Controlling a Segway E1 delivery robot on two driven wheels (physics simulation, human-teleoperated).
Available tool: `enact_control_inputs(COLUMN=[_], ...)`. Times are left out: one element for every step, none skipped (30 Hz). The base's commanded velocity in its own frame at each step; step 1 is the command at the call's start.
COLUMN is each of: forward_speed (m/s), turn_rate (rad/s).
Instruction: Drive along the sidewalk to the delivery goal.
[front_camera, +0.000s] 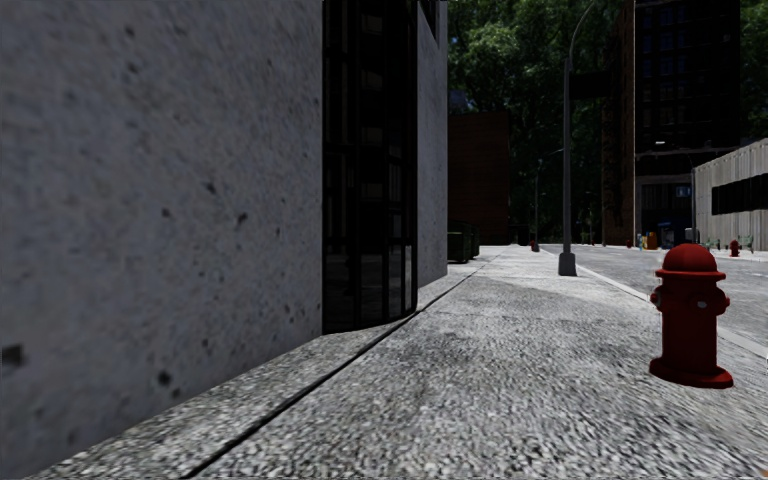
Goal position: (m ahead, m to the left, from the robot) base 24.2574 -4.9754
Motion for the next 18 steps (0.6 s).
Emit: enact_control_inputs(forward_speed=[2.0,2.0,2.0,2.0,2.0,2.0,2.0,2.0,2.0,2.0,2.0,2.0,2.0,2.0,2.0,2.0,2.0,2.0], turn_rate=[-0.52,-0.52,-0.52,-0.52,-0.52,-0.52,-0.52,-0.52,-0.52,-0.52,-0.52,-0.52,-0.52,-0.52,-0.52,-0.52,-0.52,-0.52])
